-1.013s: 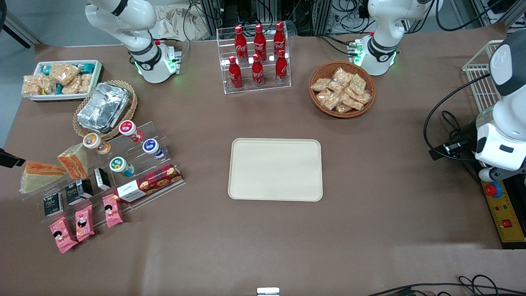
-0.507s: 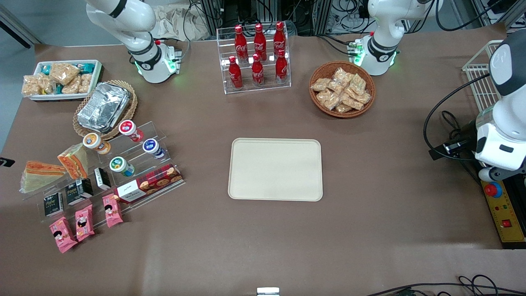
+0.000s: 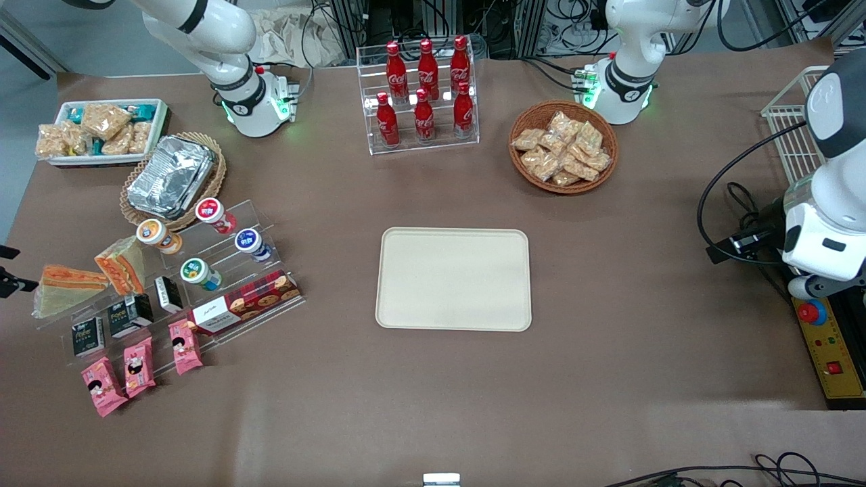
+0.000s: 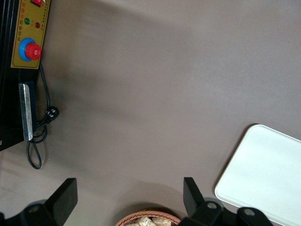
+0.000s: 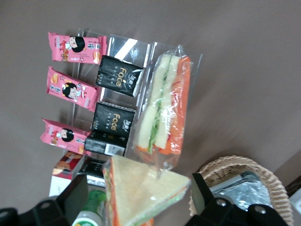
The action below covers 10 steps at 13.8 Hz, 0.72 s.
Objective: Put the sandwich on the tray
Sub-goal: 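Close the right gripper on the wrapped triangular sandwich in the rack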
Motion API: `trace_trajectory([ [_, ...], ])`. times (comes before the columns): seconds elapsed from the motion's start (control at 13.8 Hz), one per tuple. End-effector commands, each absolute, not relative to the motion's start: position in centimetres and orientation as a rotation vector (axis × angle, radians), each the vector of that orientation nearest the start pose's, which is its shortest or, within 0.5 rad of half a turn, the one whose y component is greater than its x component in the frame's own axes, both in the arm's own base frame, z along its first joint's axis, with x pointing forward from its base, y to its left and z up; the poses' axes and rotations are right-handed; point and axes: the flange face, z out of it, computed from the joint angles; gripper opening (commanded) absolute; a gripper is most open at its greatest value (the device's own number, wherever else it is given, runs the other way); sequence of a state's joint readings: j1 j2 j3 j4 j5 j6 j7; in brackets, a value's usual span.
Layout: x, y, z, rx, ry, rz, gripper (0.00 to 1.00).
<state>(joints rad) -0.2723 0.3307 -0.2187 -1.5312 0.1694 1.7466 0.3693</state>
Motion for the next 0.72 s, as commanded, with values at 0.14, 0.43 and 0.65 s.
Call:
trace_trajectory([
  [0.14, 59.4, -28.1, 43.6, -2.693, 1.391, 0.144, 0.98],
  [0.43, 59.0, -28.3, 41.5, -2.692, 1.405, 0.193, 0.98],
  [0.65, 58.5, -29.0, 39.6, -2.682, 1.426, 0.24, 0.98],
])
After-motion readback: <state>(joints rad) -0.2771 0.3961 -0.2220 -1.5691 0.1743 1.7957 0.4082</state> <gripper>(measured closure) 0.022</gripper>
